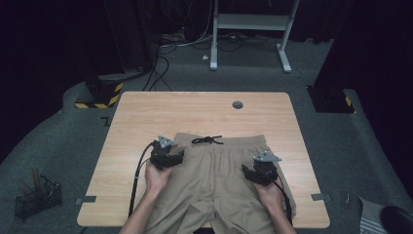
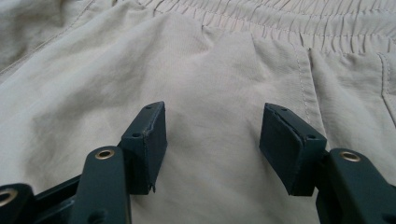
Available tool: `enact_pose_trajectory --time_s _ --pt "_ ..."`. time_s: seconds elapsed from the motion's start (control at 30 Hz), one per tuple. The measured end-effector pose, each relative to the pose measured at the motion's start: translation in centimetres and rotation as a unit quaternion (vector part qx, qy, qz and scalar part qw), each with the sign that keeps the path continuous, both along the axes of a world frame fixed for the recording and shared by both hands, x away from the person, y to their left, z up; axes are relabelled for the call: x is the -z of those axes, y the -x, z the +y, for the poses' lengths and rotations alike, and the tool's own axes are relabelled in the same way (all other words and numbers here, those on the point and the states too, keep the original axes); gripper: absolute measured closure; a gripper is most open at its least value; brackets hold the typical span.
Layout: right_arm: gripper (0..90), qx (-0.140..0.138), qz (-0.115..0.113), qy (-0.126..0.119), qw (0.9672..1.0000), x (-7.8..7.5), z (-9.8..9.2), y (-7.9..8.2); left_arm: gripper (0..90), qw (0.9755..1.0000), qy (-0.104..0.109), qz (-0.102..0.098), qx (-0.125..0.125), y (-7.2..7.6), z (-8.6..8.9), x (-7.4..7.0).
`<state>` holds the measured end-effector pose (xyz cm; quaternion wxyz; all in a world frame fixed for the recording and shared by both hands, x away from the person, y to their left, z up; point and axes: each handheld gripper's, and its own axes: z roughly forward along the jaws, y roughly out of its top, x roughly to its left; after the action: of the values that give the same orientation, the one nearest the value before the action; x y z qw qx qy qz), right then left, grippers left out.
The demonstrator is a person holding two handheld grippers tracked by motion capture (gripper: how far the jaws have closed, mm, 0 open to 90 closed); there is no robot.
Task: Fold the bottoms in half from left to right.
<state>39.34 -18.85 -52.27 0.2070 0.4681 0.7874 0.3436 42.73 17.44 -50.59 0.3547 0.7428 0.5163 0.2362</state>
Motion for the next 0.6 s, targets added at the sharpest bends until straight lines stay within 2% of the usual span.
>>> enact_pose_trajectory --time_s 0.13,0.2,0.23,0.3,0.37,0.43,0.53,0.6 --pt "40.9 0.0 0.0 0.0 1.0 0.0 0.0 0.0 37.7 0.9998 -0.016 -0.001 0.013 -1.3 0.0 0.1" --pt "40.9 0.0 0.0 0.0 1.0 0.0 0.0 0.0 38.4 0.9999 -0.011 0.005 0.011 -2.3 0.1 0.5" --pt "40.9 0.0 0.0 0.0 1.0 0.0 0.0 0.0 37.8 0.9999 -0.011 0.005 0.011 -2.3 0.1 0.5" --pt "40.8 0.0 -0.001 0.001 1.0 0.0 0.0 0.0 34.7 0.9997 0.007 0.024 -0.001 -2.9 0.4 0.8" --pt "40.8 0.0 -0.001 0.001 1.0 0.0 0.0 0.0 30.6 0.9992 0.016 0.037 -0.001 -3.1 0.7 1.1" --pt "40.8 0.0 -0.001 0.001 1.0 0.0 0.0 0.0 29.6 0.9992 0.006 0.04 0.006 -3.2 0.7 1.5" --pt "40.7 -0.001 -0.002 0.003 1.0 0.0 0.0 0.0 29.0 0.9993 -0.011 0.032 0.012 -3.0 0.6 1.7" --pt "40.6 0.0 -0.005 0.007 1.0 0.0 0.1 0.1 33.9 0.9993 -0.014 0.03 0.018 -2.8 0.6 1.6"
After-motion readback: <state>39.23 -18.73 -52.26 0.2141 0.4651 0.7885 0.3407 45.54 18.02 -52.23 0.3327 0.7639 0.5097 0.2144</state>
